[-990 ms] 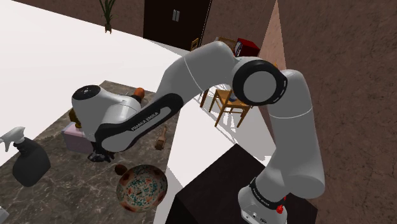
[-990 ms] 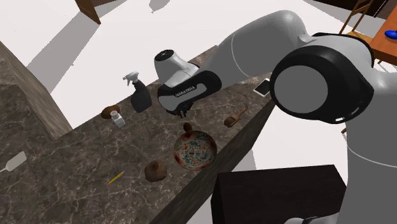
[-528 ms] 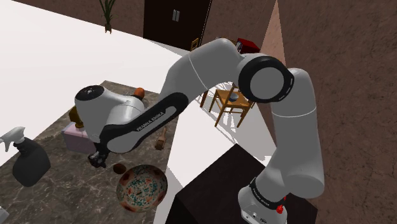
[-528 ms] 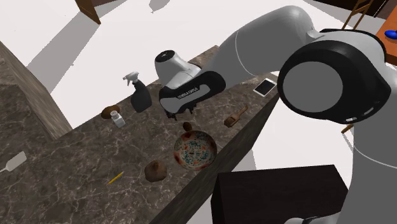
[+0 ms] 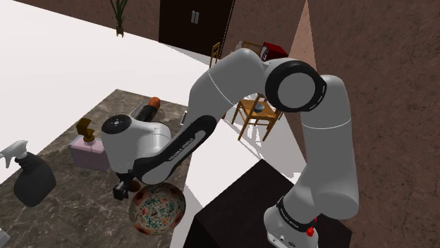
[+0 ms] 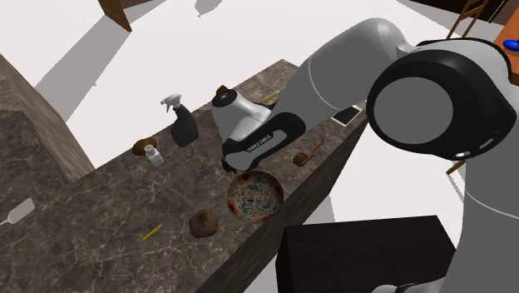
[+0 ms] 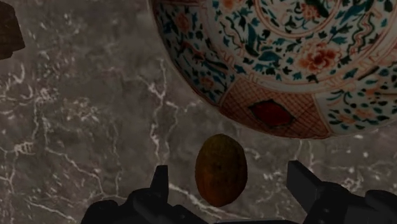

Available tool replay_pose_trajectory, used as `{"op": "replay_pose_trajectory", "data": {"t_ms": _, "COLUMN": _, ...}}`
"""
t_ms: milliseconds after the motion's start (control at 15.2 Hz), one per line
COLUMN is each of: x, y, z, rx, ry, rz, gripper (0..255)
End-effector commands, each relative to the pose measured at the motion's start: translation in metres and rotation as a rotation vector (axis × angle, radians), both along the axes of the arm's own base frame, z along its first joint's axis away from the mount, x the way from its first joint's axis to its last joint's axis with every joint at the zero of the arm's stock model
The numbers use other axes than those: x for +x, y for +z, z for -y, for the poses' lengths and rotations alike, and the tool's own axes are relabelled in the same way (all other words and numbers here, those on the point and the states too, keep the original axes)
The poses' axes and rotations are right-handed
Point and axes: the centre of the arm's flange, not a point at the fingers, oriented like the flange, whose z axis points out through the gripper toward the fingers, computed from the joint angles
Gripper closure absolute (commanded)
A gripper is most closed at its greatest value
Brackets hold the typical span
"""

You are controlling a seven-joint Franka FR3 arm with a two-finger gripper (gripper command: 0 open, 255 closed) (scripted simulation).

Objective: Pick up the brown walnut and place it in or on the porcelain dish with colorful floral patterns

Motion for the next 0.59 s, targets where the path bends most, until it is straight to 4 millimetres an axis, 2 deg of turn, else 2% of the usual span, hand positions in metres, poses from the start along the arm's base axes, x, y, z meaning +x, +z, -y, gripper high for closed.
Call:
{"op": "replay_pose_trajectory", "data": {"t_ms": 0, "x": -0.0003, "y": -0.0112, "z": 0.0007, "rx": 0.0, "ry": 0.002, "rz": 0.0, "gripper": 0}}
{"op": "replay_pose_trajectory", "data": {"t_ms": 132, "x": 0.0002, "y": -0.0194, "z": 0.0015, "rx": 0.0, "ry": 0.002, "rz": 0.0, "gripper": 0}}
{"op": "replay_pose_trajectory", "data": {"t_ms": 528, "x": 0.0002, "y": -0.0194, "z": 0.0015, "rx": 0.0, "ry": 0.002, "rz": 0.0, "gripper": 0}}
